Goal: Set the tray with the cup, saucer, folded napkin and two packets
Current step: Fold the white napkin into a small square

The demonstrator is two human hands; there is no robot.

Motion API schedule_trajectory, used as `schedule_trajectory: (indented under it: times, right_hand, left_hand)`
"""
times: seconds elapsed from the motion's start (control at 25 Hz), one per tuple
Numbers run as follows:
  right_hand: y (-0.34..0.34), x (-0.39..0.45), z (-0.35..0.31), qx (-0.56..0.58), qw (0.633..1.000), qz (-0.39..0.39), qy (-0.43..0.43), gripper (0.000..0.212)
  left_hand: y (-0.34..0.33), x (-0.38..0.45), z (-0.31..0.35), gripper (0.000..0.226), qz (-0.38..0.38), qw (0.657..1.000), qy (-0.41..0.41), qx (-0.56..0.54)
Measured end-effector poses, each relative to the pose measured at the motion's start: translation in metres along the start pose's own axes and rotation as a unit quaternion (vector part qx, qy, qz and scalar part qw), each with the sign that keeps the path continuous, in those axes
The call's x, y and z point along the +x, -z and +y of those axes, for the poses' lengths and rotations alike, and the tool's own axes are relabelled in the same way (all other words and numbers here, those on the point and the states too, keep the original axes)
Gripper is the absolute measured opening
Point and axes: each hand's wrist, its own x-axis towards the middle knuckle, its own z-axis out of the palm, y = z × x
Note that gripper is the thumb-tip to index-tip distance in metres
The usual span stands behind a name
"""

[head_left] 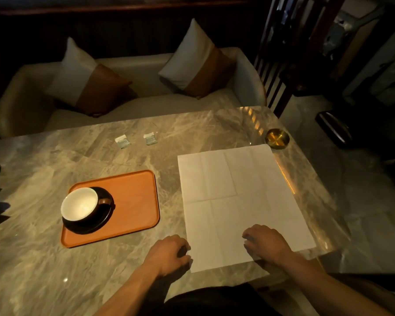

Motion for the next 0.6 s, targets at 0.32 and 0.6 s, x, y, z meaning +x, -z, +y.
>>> schedule_trajectory:
  times: [0.32, 0.6]
  right_hand:
    - [-0.022, -0.018, 0.058, -0.016, 0.999, 0.009, 0.041, 0.04]
    - [-0.014, -0.026, 0.159, -0.078, 0.991, -0.021, 0.104, 0.054]
  left_hand:
    - [-0.034, -0.012, 0.035, 0.042, 0.055, 0.998, 0.003, -0.013]
    - [-0.062, -0.006, 0.076, 0.046, 0.083, 0.995, 0.043, 0.046]
